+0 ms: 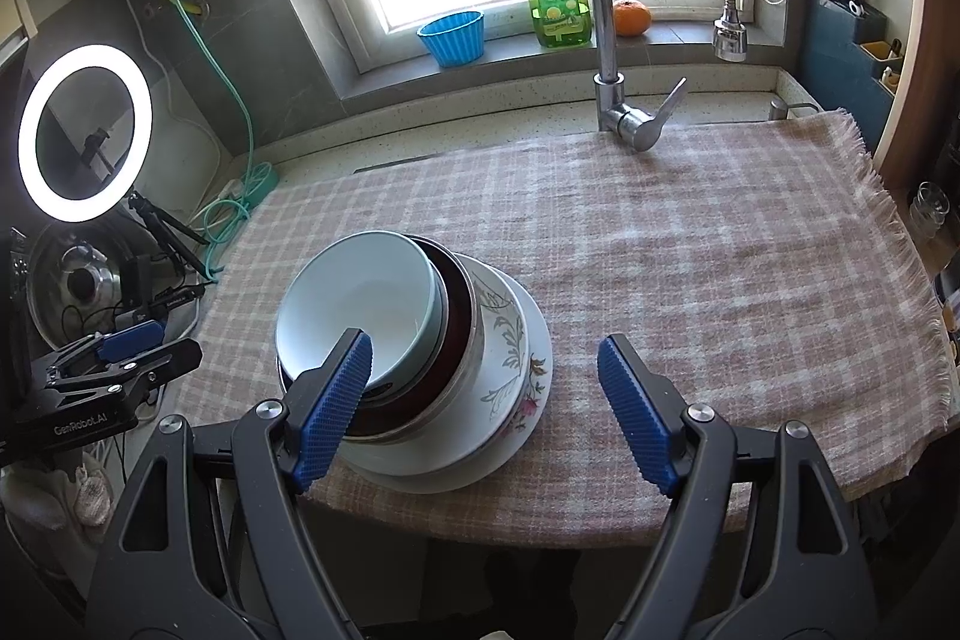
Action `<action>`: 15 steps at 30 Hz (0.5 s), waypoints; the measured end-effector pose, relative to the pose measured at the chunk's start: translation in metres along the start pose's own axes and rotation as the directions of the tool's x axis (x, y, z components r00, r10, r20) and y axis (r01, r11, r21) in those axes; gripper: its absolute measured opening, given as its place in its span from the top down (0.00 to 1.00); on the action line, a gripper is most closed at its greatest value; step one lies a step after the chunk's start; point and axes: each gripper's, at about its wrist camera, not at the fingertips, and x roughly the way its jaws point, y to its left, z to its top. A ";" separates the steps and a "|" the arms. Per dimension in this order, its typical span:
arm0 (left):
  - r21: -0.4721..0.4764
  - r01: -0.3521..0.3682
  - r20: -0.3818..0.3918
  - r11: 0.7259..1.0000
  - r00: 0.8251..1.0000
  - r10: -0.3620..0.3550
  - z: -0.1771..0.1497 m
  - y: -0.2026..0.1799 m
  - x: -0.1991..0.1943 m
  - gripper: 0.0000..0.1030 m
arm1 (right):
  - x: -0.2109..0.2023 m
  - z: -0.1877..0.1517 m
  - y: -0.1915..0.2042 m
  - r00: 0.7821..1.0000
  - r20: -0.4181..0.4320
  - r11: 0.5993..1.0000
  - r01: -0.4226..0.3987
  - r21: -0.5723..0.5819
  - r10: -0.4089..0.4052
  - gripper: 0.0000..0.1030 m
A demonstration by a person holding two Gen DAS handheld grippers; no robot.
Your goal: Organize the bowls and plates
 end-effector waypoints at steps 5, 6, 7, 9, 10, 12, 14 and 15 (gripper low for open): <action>-0.002 -0.002 0.000 1.000 1.000 0.002 0.001 0.001 0.000 0.27 | 0.004 0.001 0.002 1.000 -0.006 1.000 -0.009 -0.011 0.009 0.22; -0.003 -0.003 -0.001 1.000 1.000 0.003 0.001 0.001 0.001 0.27 | 0.005 0.001 0.002 1.000 -0.008 1.000 -0.009 -0.014 0.009 0.22; -0.003 -0.004 -0.001 1.000 1.000 0.004 0.001 0.001 0.001 0.27 | 0.006 0.002 0.002 1.000 -0.010 1.000 -0.010 -0.017 0.010 0.22; -0.007 -0.005 -0.002 1.000 1.000 0.005 0.002 0.001 0.002 0.27 | 0.007 0.003 0.001 1.000 -0.013 1.000 -0.011 -0.019 0.011 0.22; -0.008 -0.006 -0.001 1.000 1.000 0.006 0.003 0.001 0.002 0.27 | 0.007 0.004 0.002 1.000 -0.012 1.000 -0.011 -0.018 0.010 0.22; -0.007 -0.008 0.005 1.000 1.000 0.008 0.004 0.001 0.003 0.27 | 0.008 0.004 0.001 1.000 -0.013 1.000 -0.010 -0.017 0.010 0.22; -0.008 -0.005 0.002 1.000 1.000 0.005 0.005 0.001 0.004 0.27 | 0.009 0.005 0.000 1.000 -0.015 1.000 -0.008 -0.015 0.008 0.22; -0.011 -0.005 0.002 1.000 1.000 0.005 0.005 0.002 0.005 0.27 | 0.010 0.005 -0.001 1.000 -0.016 1.000 -0.008 -0.012 0.008 0.22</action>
